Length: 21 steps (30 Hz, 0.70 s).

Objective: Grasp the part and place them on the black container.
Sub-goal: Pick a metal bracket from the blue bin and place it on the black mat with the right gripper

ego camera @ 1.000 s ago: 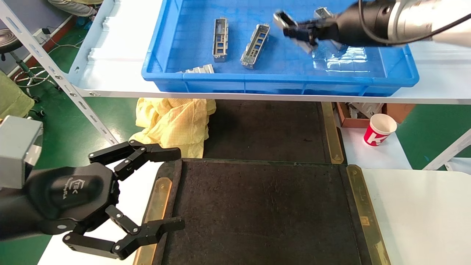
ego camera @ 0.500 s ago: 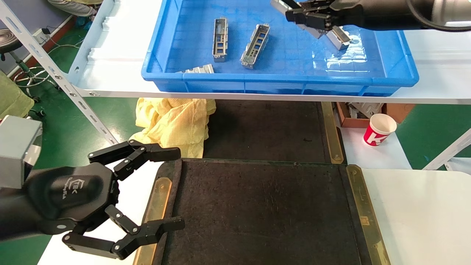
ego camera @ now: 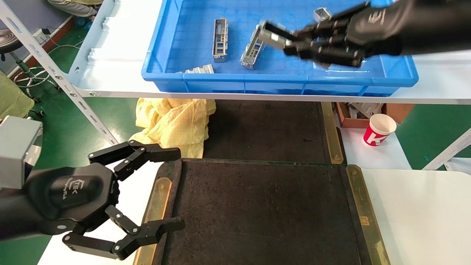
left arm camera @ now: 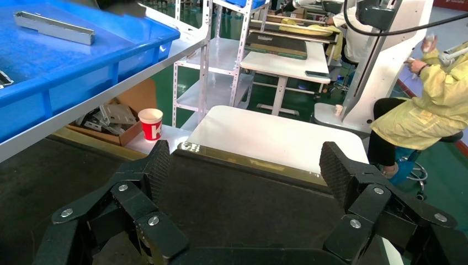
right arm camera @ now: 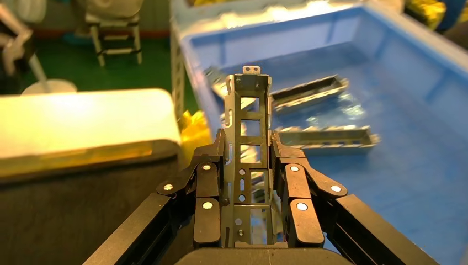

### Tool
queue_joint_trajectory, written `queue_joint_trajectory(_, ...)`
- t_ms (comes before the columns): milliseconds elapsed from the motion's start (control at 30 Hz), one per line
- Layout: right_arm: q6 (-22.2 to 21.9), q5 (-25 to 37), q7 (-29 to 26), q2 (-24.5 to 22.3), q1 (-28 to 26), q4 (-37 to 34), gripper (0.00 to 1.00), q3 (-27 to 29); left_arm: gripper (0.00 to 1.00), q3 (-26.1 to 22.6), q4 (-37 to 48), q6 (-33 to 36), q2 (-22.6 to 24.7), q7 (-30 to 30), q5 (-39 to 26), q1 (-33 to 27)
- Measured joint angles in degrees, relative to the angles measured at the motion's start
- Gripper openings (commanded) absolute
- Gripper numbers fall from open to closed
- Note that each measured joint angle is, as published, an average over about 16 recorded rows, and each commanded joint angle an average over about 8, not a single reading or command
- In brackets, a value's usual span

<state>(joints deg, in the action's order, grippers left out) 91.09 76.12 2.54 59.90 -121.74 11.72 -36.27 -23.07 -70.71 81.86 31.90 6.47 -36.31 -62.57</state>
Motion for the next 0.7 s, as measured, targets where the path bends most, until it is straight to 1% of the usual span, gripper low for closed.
queue_joint_trajectory(167, 1.06, -3.84, 0.50, -2.63, 3.61, 8.12, 0.00, -3.43, 1.00, 0.00, 0.00, 0.00, 0.00, 0.00, 0.00, 0.00)
queue_joint_trajectory(400, 0.60, -10.67, 0.82, -6.11, 9.20, 19.63, 0.00, -10.11, 1.00, 0.00, 0.00, 0.00, 0.00, 0.00, 0.00, 0.00)
queue_joint_trajectory(533, -0.29, -13.49, 2.17, -6.50, 11.76, 22.54, 0.00, -13.38, 1.00, 0.00, 0.00, 0.00, 0.00, 0.00, 0.00, 0.00)
queue_joint_trajectory(700, -2.35, -14.59, 6.02, -4.56, 14.27, 21.68, 0.00, -16.07, 1.00, 0.00, 0.00, 0.00, 0.00, 0.00, 0.00, 0.00)
